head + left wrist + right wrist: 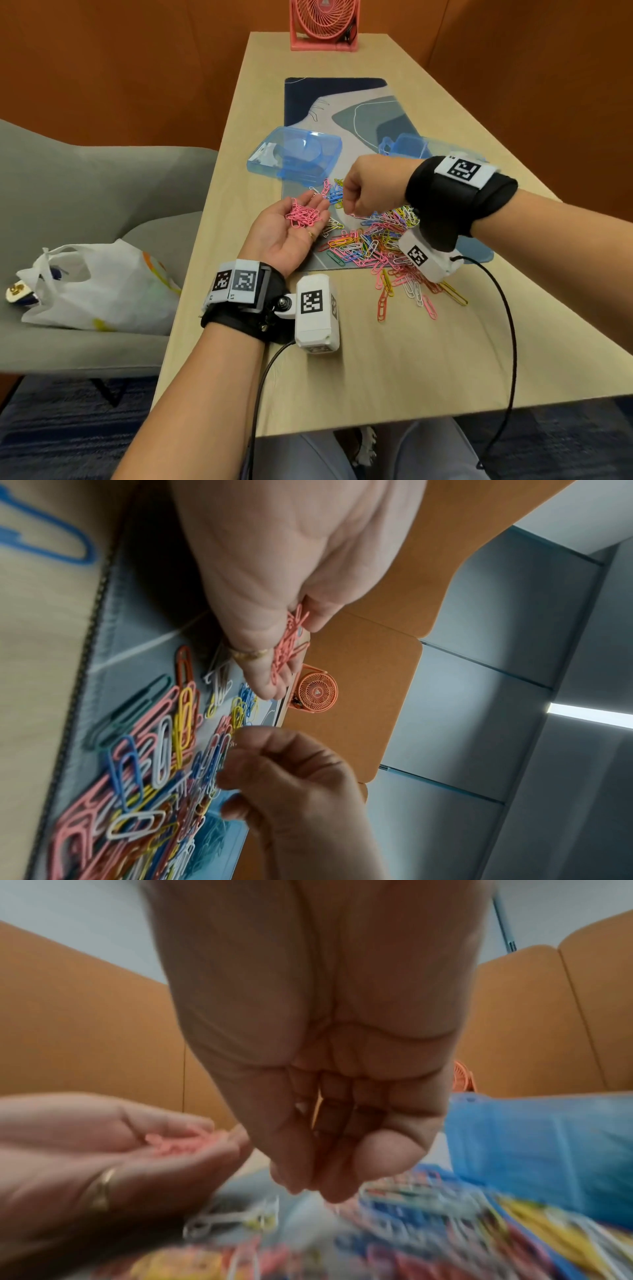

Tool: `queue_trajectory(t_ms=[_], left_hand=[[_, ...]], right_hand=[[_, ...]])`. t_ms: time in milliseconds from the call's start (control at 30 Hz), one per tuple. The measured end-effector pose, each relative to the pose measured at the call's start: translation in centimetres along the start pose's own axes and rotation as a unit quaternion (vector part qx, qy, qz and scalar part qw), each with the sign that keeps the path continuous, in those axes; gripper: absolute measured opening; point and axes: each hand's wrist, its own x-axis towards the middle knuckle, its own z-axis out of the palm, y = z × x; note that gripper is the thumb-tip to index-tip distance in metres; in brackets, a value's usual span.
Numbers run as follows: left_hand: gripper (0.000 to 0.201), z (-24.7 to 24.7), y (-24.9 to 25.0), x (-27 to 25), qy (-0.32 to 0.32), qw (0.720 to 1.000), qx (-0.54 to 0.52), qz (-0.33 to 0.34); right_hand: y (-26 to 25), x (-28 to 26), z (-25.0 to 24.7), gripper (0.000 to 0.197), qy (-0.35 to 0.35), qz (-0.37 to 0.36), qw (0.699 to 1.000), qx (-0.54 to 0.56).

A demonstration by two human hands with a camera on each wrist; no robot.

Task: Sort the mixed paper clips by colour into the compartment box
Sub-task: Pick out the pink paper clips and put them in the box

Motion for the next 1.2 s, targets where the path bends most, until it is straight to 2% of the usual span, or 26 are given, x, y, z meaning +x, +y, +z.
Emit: queue_trajectory(t_ms=[167, 367, 667, 800, 967, 1200], left_hand=[[0.034, 0.0, 0.0, -0.1, -0.002, 1.0, 0.004, 0.005], [0.032, 0.1, 0.0, -0.1, 0.002, 1.0, 0.006, 0.009], [0.033, 0.0, 0.0, -0.1, -0.003, 1.0, 0.014, 0.012], [0.035, -0.2, 0.0, 0.1, -0.002, 1.0, 0.013, 0.011], [0.034, -0.1, 0.0, 0.1, -0.001, 1.0, 0.013, 0.012], [0.034, -0.1, 0.0, 0.0, 0.0, 1.0, 0.011, 0.017]], right_hand=[[0.5, -0.4, 1.0, 0.027, -0.058, -0.022, 0.998, 0.005], [0.8, -0.1, 1.4, 0.025, -0.105, -0.029, 0.994, -0.025], [1.2, 0.0, 1.6, 0.011, -0.087, -0.049, 0.993, -0.064], [1.5, -0.2, 0.8, 0.007, -0.075, -0.029, 0.996, -0.023], [1.5, 0.0, 0.3, 0.012, -0.069, -0.017, 0.997, -0.001], [0.6, 0.3, 1.4, 0.008, -0.04, -0.059, 0.997, 0.005]])
